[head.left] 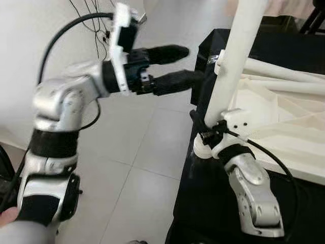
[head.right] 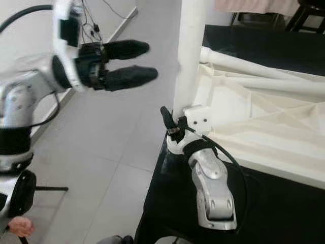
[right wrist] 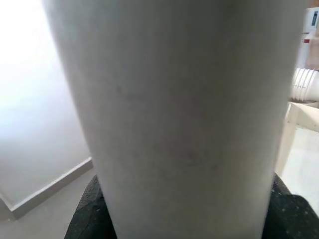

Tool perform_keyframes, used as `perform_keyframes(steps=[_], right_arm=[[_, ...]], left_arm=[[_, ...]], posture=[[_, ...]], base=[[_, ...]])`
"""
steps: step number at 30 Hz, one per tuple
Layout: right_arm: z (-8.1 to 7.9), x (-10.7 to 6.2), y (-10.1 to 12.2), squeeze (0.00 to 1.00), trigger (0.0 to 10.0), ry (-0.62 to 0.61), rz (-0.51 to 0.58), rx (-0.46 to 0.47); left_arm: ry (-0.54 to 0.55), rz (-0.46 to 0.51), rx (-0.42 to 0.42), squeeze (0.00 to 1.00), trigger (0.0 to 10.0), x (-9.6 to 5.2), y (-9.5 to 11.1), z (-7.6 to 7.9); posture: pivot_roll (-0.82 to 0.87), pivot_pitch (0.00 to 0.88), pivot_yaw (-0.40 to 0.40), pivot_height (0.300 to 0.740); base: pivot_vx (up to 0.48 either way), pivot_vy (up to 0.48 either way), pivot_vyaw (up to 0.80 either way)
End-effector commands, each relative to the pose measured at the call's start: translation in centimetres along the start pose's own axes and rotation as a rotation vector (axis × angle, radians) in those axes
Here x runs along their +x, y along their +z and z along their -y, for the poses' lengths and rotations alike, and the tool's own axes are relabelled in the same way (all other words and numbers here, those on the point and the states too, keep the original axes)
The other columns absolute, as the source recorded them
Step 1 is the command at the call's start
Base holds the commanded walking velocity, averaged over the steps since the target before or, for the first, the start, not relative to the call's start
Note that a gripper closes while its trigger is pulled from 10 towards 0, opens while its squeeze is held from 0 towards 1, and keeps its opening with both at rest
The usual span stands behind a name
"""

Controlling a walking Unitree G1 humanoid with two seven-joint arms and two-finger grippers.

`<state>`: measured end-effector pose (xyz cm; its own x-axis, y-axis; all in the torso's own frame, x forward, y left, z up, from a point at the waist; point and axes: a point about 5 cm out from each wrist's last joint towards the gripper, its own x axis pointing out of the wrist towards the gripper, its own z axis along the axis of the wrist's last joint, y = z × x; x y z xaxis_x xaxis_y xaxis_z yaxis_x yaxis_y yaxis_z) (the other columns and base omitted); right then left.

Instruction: Building children table

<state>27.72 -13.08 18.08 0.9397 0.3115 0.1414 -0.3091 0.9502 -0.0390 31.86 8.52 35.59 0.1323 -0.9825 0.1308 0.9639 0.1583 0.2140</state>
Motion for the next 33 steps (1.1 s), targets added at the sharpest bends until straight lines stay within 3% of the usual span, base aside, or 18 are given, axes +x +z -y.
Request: perform_keyframes(steps=[1,8,12,14,16,26,33], right_arm=[[-1.6,-1.6,-5.7,0.0,10.0,0.067,-0.252,0.145],[-2.0,-1.5,-5.7,0.0,10.0,0.092,-0.249,0.123],[-2.1,-1.5,-5.8,0.0,10.0,0.105,-0.252,0.114],[-2.2,-1.4,-5.9,0.0,10.0,0.109,-0.26,0.108],[-2.2,-1.3,-6.0,0.0,10.0,0.109,-0.266,0.104],[-2.2,-0.8,-6.0,0.0,10.0,0.117,-0.267,0.101],[-2.3,-0.6,-5.9,0.0,10.0,0.132,-0.268,0.09]], left_arm=[[-0.034,-0.035,0.027,0.0,10.0,1.1,-0.2,-0.6],[-0.035,-0.051,0.08,0.0,10.0,2.9,0.2,-1.9],[-0.081,-0.044,0.097,0.0,10.0,3.8,0.6,-1.6],[-0.162,-0.023,0.097,0.0,10.0,4.2,1.3,-0.7],[-0.232,0.006,0.09,0.0,10.0,3.9,2.2,0.1],[-0.324,0.034,0.074,0.0,10.0,2.6,3.1,1.1],[-0.282,0.02,0.1,0.0,10.0,2.4,2.4,1.1]], posture=[[0.0,0.176,0.137,0.74],[-0.01,0.175,0.139,0.74],[-0.01,0.174,0.14,0.74],[-0.01,0.175,0.141,0.74],[-0.01,0.173,0.135,0.74],[0.0,0.168,0.126,0.74],[-0.01,0.167,0.119,0.74]], base=[[0.0,0.0,0.0],[0.0,0.0,0.0],[0.0,0.0,0.0],[0.0,0.0,0.0],[0.0,0.0,0.0],[0.0,0.0,0.0],[0.0,0.0,0.0]])
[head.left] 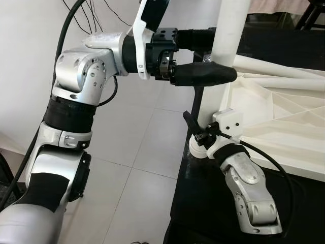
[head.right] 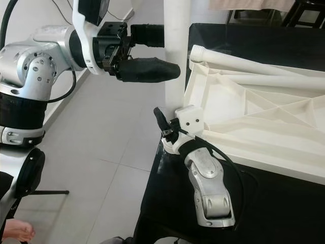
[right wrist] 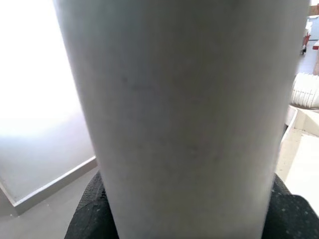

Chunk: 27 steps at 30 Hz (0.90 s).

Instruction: Building children table

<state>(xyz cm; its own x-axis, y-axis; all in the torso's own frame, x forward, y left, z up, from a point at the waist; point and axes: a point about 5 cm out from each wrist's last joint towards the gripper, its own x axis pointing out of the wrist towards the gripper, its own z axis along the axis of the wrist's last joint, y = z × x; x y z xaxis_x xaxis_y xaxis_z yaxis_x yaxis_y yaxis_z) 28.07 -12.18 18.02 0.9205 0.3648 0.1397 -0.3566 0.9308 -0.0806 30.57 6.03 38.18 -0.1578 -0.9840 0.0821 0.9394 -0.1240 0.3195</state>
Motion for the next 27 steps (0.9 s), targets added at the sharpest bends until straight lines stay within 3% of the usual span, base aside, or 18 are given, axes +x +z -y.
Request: perform_keyframes(steps=[1,7,10,13,18,19,20,21,27], right_arm=[[-1.9,-1.1,-5.7,0.0,10.0,0.082,-0.264,0.132],[-2.1,-1.0,-5.6,0.0,10.0,0.094,-0.26,0.128],[-2.1,-1.0,-5.6,0.0,10.0,0.096,-0.259,0.127],[-2.1,-1.0,-5.7,0.0,10.0,0.097,-0.261,0.126],[-2.2,-1.0,-5.8,0.0,10.0,0.098,-0.263,0.13],[-2.3,-1.0,-5.8,0.0,10.0,0.098,-0.264,0.131],[-2.3,-1.0,-5.8,0.0,10.0,0.098,-0.264,0.131],[-2.3,-0.9,-5.9,0.0,10.0,0.095,-0.264,0.134],[-2.1,-0.8,-5.9,0.0,10.0,0.096,-0.265,0.13]], left_arm=[[0.042,-0.022,0.037,0.0,10.0,-0.1,-0.5,-0.1],[0.224,-0.042,0.064,0.0,10.0,1.8,-2.8,-2.1],[0.231,-0.03,0.045,0.0,10.0,2.4,-3.1,-2.3],[0.179,0.001,-0.002,0.0,10.0,5.3,-3.8,-2.2],[0.161,0.017,0.001,0.0,10.0,7.0,-3.6,-2.3],[0.173,0.022,0.01,0.0,3.6,7.2,-3.5,-2.5],[0.173,0.022,0.01,0.0,3.6,7.2,-3.5,-2.5],[0.211,0.021,0.022,0.0,0.0,7.2,-3.4,-2.9],[0.256,0.006,0.032,0.0,0.0,6.5,-3.3,-3.2]], posture=[[-0.01,0.167,0.12,0.74],[0.0,0.166,0.119,0.74],[-0.01,0.165,0.119,0.74],[-0.01,0.162,0.12,0.74],[-0.02,0.16,0.127,0.74],[-0.02,0.16,0.127,0.74],[-0.02,0.16,0.127,0.74],[-0.01,0.159,0.126,0.74],[0.0,0.153,0.117,0.74]], base=[[0.0,0.0,0.0],[0.0,0.0,0.0],[0.0,0.0,0.0],[0.0,0.0,0.0],[0.0,0.0,0.0],[0.0,0.0,0.0],[0.0,0.0,0.0],[0.0,0.0,0.0],[0.0,0.0,0.0]])
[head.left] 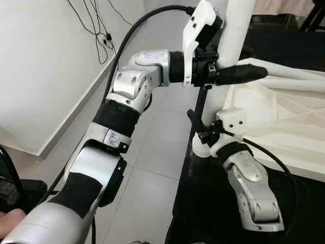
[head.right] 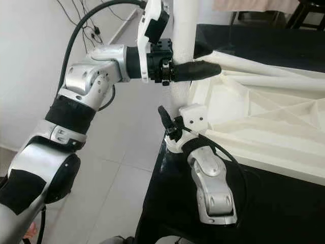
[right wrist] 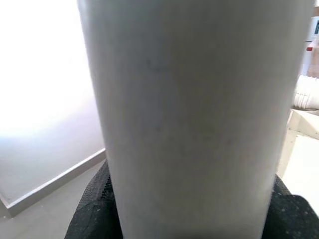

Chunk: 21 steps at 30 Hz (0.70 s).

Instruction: Building children table

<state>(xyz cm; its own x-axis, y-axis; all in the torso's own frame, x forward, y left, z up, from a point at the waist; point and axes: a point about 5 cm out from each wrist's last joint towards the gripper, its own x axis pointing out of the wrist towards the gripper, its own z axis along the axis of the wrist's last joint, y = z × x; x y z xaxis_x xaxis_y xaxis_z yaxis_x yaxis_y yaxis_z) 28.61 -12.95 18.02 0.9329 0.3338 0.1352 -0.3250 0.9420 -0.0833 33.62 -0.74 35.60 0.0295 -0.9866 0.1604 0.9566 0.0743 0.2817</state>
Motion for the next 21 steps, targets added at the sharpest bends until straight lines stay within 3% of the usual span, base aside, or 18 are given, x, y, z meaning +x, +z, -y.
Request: perform_keyframes(steps=[1,10,11,12,16,21], right_arm=[[-3.0,-1.0,-5.8,0.0,10.0,0.131,-0.259,0.131],[-2.5,-0.3,-5.5,0.0,10.0,0.136,-0.244,0.14],[-2.2,0.1,-5.0,0.2,10.0,0.16,-0.222,0.141],[-1.8,0.6,-4.3,1.0,10.0,0.188,-0.194,0.135],[-1.2,1.4,-3.3,1.0,10.0,0.224,-0.164,0.135],[1.1,3.9,0.3,1.0,10.0,0.344,-0.088,0.058]], left_arm=[[0.057,-0.01,0.048,0.0,0.0,0.4,0.9,-0.1],[0.053,0.006,0.043,0.0,0.0,0.2,1.1,0.0],[0.049,0.009,0.042,0.0,0.0,0.2,1.1,0.0],[0.04,0.011,0.043,0.0,0.0,0.3,1.0,0.1],[0.026,0.012,0.045,0.0,0.0,0.5,1.0,0.2],[-0.028,0.013,0.055,0.0,0.0,1.0,0.9,0.9]], posture=[[0.0,0.153,0.117,0.74],[0.0,0.139,0.108,0.74],[-0.01,0.135,0.11,0.74],[-0.01,0.132,0.111,0.74],[-0.01,0.131,0.111,0.74],[-0.01,0.124,0.114,0.74]], base=[[0.0,0.0,0.0],[0.0,0.0,0.0],[0.0,0.0,0.0],[0.0,0.0,0.0],[0.0,0.0,0.0],[0.0,0.0,0.0]])
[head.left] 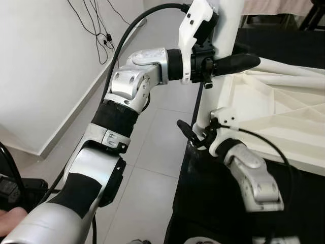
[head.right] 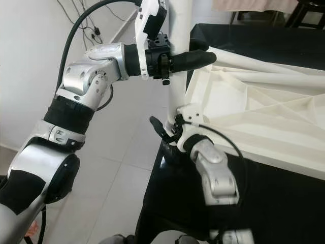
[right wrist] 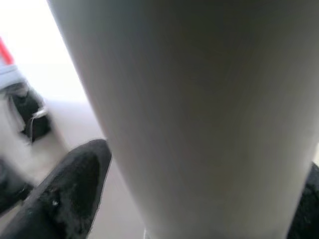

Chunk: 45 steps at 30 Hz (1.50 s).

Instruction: Building children table

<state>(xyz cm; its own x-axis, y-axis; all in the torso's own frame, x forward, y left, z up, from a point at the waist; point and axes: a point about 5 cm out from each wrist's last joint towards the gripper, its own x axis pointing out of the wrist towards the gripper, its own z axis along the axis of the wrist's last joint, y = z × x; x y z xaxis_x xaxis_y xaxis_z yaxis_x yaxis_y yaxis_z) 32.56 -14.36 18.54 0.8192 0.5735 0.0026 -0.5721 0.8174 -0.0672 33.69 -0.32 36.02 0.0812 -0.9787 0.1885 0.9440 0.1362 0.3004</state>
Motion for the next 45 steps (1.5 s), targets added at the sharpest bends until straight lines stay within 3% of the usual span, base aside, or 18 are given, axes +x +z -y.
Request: perform_keyframes(steps=[1,3,4,6,7,18,20,21,23,34,35,36,37,41,42,43,44,45], right_arm=[[-0.9,1.4,1.8,1.0,10.0,0.128,0.039,-0.028],[-0.6,1.6,2.5,1.0,10.0,0.166,0.047,-0.055],[-0.7,1.8,3.1,0.55,10.0,0.212,0.052,-0.077],[-0.8,1.9,3.4,0.55,10.0,0.24,0.055,-0.087],[-0.9,2.4,4.0,0.0,10.0,0.28,0.066,-0.099],[-1.1,4.5,5.0,0.0,10.0,0.533,0.068,-0.127],[-0.8,5.1,5.0,0.0,2.6,0.57,0.065,-0.11],[-0.8,5.1,5.0,0.0,2.6,0.57,0.065,-0.11],[-0.5,5.4,5.0,0.0,0.0,0.588,0.062,-0.105],[-0.2,6.1,3.8,0.0,0.0,0.619,-0.007,-0.121],[-0.1,6.3,3.5,0.0,0.0,0.606,-0.022,-0.129],[-0.1,6.3,3.5,0.0,0.0,0.606,-0.022,-0.129],[-0.1,6.4,3.4,0.0,0.0,0.597,-0.031,-0.134],[0.1,6.5,3.0,0.0,0.0,0.538,-0.058,-0.143],[0.4,6.8,2.2,0.0,0.0,0.414,-0.097,-0.111],[0.7,6.3,0.0,0.0,0.0,0.027,-0.136,-0.062],[0.7,6.3,0.0,0.0,0.0,0.027,-0.136,-0.062],[-1.4,4.4,-2.6,0.0,0.0,-0.114,-0.2,0.0]], left_arm=[[-0.1,0.001,0.027,0.0,0.0,1.4,0.4,1.5],[-0.107,0.0,0.028,0.0,0.0,1.5,0.3,1.7],[-0.114,-0.002,0.031,0.0,0.0,1.6,0.2,1.9],[-0.118,-0.003,0.033,0.0,0.0,1.6,0.2,2.0],[-0.121,-0.003,0.034,0.0,0.0,1.8,0.1,2.2],[-0.113,0.009,0.03,0.0,0.0,1.8,-0.1,2.8],[-0.103,0.015,0.025,0.0,0.0,1.7,-0.1,2.8],[-0.103,0.015,0.025,0.0,0.0,1.7,-0.1,2.8],[-0.097,0.017,0.023,0.0,0.0,1.7,-0.1,2.9],[-0.079,0.025,0.021,0.0,0.0,1.3,-0.1,2.9],[-0.052,0.036,0.01,0.31,3.4,1.2,-0.1,2.7],[-0.052,0.036,0.01,0.31,3.4,1.2,-0.1,2.7],[-0.034,0.044,0.002,1.0,10.0,1.1,-0.1,2.6],[0.001,0.04,0.004,1.0,10.0,1.0,-0.2,2.3],[0.05,0.037,-0.006,0.0,10.0,0.7,-0.2,1.6],[0.111,0.033,-0.009,0.0,10.0,0.2,0.0,0.8],[0.111,0.033,-0.009,0.0,10.0,0.2,0.0,0.8],[0.166,0.033,-0.013,0.0,10.0,-0.3,0.2,-0.1]], posture=[[-0.01,0.123,0.113,0.74],[-0.01,0.123,0.113,0.74],[-0.01,0.122,0.114,0.74],[-0.01,0.122,0.114,0.74],[-0.01,0.119,0.113,0.74],[-0.01,0.126,0.102,0.74],[-0.01,0.13,0.1,0.74],[-0.01,0.13,0.1,0.74],[-0.01,0.134,0.096,0.74],[0.0,0.142,0.091,0.74],[-0.01,0.144,0.088,0.74],[-0.01,0.144,0.088,0.74],[-0.01,0.144,0.088,0.74],[-0.01,0.146,0.084,0.74],[-0.01,0.15,0.069,0.74],[-0.01,0.155,0.052,0.74],[-0.01,0.155,0.052,0.74],[0.01,0.161,0.055,0.74]], base=[[0.0,0.0,0.0],[0.0,0.0,0.0],[0.0,0.0,0.0],[0.0,0.0,0.0],[0.0,0.0,0.0],[0.0,0.0,0.0],[0.0,0.0,0.0],[0.0,0.0,0.0],[0.0,0.0,0.0],[0.0,0.0,0.0],[0.0,0.0,0.0],[0.0,0.0,0.0],[0.0,0.0,0.0],[0.0,0.0,0.0],[0.0,0.0,0.0],[0.0,0.0,0.0],[0.0,0.0,0.0],[0.0,0.0,0.0]])
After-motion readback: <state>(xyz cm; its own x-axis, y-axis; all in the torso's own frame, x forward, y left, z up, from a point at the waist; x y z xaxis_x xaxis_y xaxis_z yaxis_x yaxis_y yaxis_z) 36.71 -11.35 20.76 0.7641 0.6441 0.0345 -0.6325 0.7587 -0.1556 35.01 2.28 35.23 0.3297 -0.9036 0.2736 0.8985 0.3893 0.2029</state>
